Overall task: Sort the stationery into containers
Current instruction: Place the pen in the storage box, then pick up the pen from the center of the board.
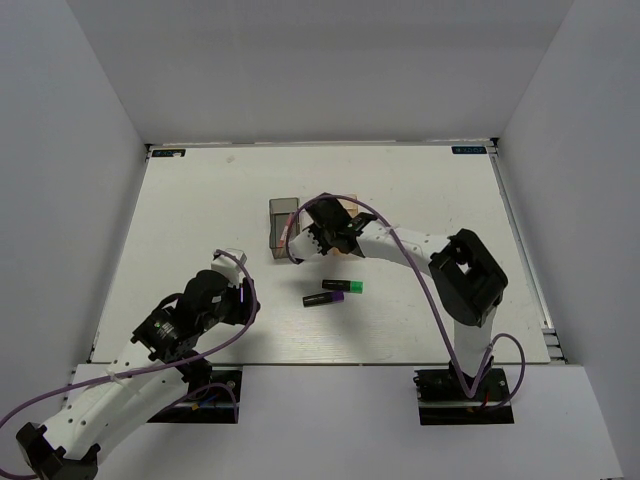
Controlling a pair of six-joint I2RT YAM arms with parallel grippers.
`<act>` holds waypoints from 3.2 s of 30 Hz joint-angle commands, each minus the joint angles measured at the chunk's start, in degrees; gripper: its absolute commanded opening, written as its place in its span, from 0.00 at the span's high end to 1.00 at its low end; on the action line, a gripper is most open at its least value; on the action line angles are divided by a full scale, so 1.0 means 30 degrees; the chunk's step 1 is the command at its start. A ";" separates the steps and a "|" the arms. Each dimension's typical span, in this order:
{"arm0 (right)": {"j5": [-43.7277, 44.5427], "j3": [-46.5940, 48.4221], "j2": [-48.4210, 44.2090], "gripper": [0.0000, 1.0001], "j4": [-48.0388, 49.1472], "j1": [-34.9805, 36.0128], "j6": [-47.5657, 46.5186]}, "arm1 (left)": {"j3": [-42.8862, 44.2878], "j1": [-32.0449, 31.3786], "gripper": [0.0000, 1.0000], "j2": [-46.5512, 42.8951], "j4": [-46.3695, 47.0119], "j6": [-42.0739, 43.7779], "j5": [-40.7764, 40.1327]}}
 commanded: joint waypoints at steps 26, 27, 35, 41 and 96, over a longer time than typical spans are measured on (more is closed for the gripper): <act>0.0028 0.0959 0.0502 0.60 0.1294 -0.0027 -0.3548 | -0.0200 0.0083 0.31 0.0284 0.0406 0.0179 0.0656; 0.0058 0.0901 0.0472 0.60 0.1353 -0.0056 -0.3519 | -0.0200 0.0054 0.31 0.0284 0.0406 0.0180 0.0656; -0.1491 0.4176 -0.1401 0.59 -0.3648 -0.0143 0.4729 | -0.0260 0.0083 0.42 0.1537 0.1633 0.0443 0.1913; -0.4214 0.2553 -0.5235 1.00 -0.5420 -0.1226 1.4138 | 0.0966 -0.0063 0.77 0.4645 0.3743 0.0824 0.4431; -1.4707 -0.7859 -0.3688 0.53 -0.0814 -0.4568 1.1864 | 0.1470 -0.2993 0.32 0.4708 0.1695 0.3549 0.3380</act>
